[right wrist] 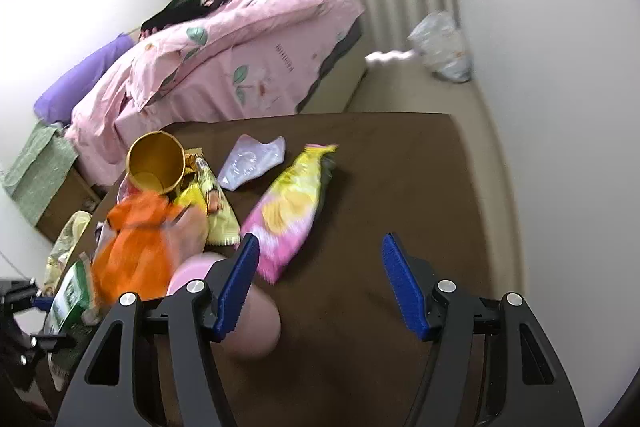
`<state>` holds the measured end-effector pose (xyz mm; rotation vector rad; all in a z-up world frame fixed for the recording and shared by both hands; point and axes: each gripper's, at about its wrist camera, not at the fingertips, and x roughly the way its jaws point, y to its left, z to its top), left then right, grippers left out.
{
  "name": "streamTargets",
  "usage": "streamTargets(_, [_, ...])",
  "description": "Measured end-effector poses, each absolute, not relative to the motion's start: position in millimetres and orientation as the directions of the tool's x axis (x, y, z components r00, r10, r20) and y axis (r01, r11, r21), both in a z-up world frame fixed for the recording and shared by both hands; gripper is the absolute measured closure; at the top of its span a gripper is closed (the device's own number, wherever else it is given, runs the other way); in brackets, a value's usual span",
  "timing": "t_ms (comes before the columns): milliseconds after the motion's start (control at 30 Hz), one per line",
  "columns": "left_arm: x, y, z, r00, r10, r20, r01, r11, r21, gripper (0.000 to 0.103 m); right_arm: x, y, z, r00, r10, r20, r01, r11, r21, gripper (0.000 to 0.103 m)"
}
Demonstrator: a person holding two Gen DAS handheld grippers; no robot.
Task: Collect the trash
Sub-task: 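Grasp the white milk carton with the left tool while the right tool grasps the yellow-pink snack bag, then carry the milk carton and yellow-pink snack bag with both tools to the trash bag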
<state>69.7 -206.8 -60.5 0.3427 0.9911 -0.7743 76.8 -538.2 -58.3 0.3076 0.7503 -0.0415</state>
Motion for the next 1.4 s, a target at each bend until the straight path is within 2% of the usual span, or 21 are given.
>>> streamTargets(67, [73, -193, -61, 0.328, -0.419, -0.847, 0.687, 0.721, -0.09, 0.054, 106, -540, -66, 0.71, 0.088, -0.698, 0.133, 0.958, 0.256, 0.051])
streamTargets(233, [87, -180, -68, 0.34, -0.415, -0.844, 0.634, 0.764, -0.12, 0.054, 149, -542, -81, 0.679, 0.111, -0.726, 0.126, 0.956, 0.264, 0.053])
streamTargets(333, [86, -182, -70, 0.334, -0.423, -0.842, 0.634, 0.762, -0.131, 0.054, 170, -541, -92, 0.645, 0.119, -0.755, 0.127, 0.957, 0.26, 0.061])
streamTargets(400, [84, -181, -70, 0.326, -0.438, -0.838, 0.641, 0.754, -0.144, 0.054, 178, -539, -97, 0.625, 0.141, -0.767, 0.106, 0.959, 0.262, 0.078])
streamTargets(433, [85, -180, -70, 0.319, -0.445, -0.837, 0.643, 0.75, -0.154, 0.054, 180, -538, -99, 0.617, 0.16, -0.771, 0.094, 0.957, 0.274, 0.079])
streamTargets(500, [87, -181, -70, 0.31, -0.458, -0.833, 0.64, 0.749, -0.174, 0.054, 178, -536, -96, 0.621, 0.187, -0.761, 0.072, 0.953, 0.293, 0.093])
streamTargets(567, [87, -179, -70, 0.306, -0.467, -0.83, 0.633, 0.751, -0.189, 0.053, 173, -537, -90, 0.635, 0.213, -0.743, 0.055, 0.947, 0.318, 0.096])
streamTargets(667, [90, -179, -68, 0.302, -0.481, -0.823, 0.625, 0.752, -0.21, 0.052, 157, -536, -70, 0.671, 0.18, -0.719, 0.054, 0.955, 0.29, 0.097])
streamTargets(733, [89, -181, -66, 0.3, -0.486, -0.821, 0.629, 0.748, -0.212, 0.048, 144, -537, -52, 0.704, 0.129, -0.699, 0.076, 0.964, 0.255, 0.097])
streamTargets(933, [95, -197, -70, 0.305, -0.434, -0.848, 0.636, 0.755, -0.158, 0.046, 101, -537, 8, 0.8, 0.005, -0.6, 0.123, 0.978, 0.171, 0.097])
streamTargets(1067, [103, -211, -77, 0.308, -0.383, -0.871, 0.631, 0.767, -0.114, 0.046, 70, -527, 34, 0.831, 0.031, -0.555, 0.093, 0.977, 0.193, 0.097])
streamTargets(1233, [115, -223, -85, 0.333, -0.314, -0.889, 0.608, 0.793, -0.052, 0.048, 36, -505, 40, 0.84, 0.066, -0.539, 0.05, 0.979, 0.198, 0.097])
streamTargets(1400, [102, -210, -61, 0.352, -0.402, -0.845, 0.619, 0.778, -0.112, 0.05, 9, -475, 38, 0.825, 0.126, -0.552, -0.022, 0.982, 0.19, 0.097])
